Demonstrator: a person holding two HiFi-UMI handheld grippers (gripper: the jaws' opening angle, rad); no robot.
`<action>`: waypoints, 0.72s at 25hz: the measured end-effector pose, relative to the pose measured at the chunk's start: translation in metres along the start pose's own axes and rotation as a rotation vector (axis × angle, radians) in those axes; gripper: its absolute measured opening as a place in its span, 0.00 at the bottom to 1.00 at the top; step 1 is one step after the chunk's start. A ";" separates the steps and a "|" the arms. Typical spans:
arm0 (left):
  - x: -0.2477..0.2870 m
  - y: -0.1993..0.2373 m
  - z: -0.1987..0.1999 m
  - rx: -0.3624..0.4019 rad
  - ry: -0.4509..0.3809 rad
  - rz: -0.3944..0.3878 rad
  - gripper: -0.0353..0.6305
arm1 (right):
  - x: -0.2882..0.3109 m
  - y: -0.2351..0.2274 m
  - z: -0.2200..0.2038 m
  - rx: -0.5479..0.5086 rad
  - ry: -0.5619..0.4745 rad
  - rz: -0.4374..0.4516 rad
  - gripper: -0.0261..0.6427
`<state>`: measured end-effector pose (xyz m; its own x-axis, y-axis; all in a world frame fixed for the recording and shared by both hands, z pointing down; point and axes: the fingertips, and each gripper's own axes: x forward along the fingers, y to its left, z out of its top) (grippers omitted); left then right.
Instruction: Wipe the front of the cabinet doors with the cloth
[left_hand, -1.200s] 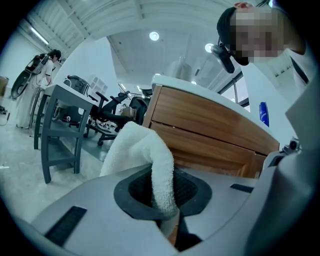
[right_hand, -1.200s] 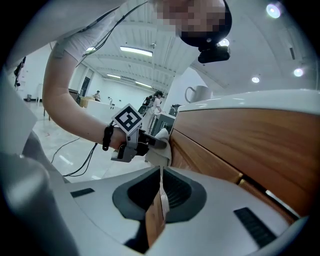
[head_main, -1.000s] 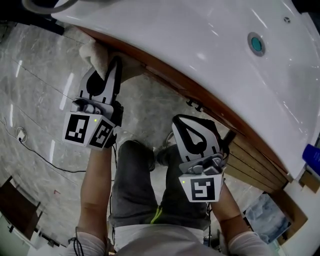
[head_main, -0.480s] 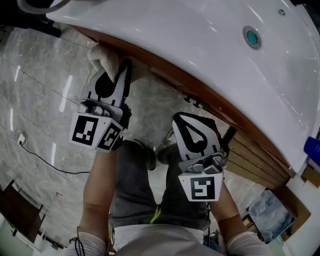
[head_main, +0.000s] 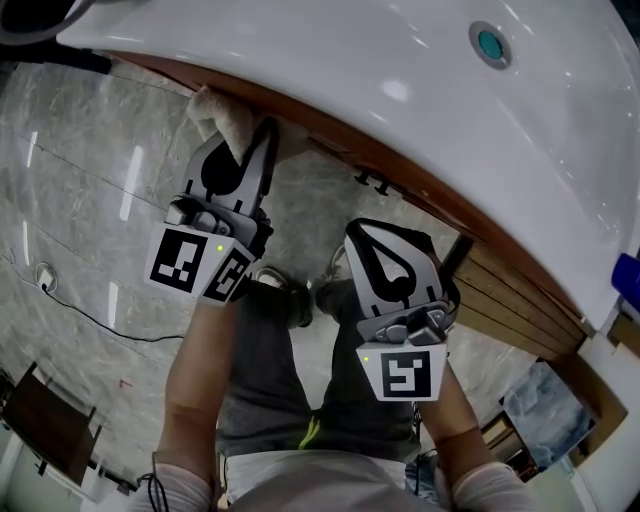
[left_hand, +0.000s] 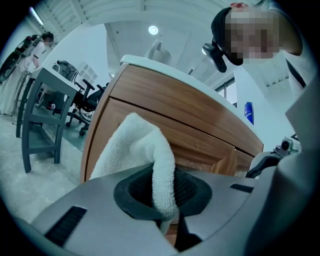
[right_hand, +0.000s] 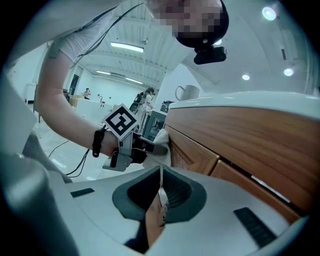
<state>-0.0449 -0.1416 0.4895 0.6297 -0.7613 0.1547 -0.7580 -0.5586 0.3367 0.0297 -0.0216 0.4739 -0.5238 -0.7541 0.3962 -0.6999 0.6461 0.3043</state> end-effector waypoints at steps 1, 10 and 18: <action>0.001 -0.003 -0.002 -0.003 0.003 -0.004 0.14 | -0.002 0.000 -0.001 0.005 0.003 -0.002 0.11; 0.008 -0.032 -0.017 -0.035 0.032 -0.016 0.14 | -0.028 -0.015 -0.015 0.036 0.027 -0.034 0.11; 0.012 -0.076 -0.026 -0.043 0.056 -0.087 0.14 | -0.048 -0.020 -0.017 0.060 0.037 -0.036 0.11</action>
<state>0.0246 -0.0995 0.4901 0.7020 -0.6904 0.1747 -0.6932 -0.6061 0.3900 0.0767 0.0037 0.4642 -0.4800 -0.7711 0.4184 -0.7464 0.6096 0.2670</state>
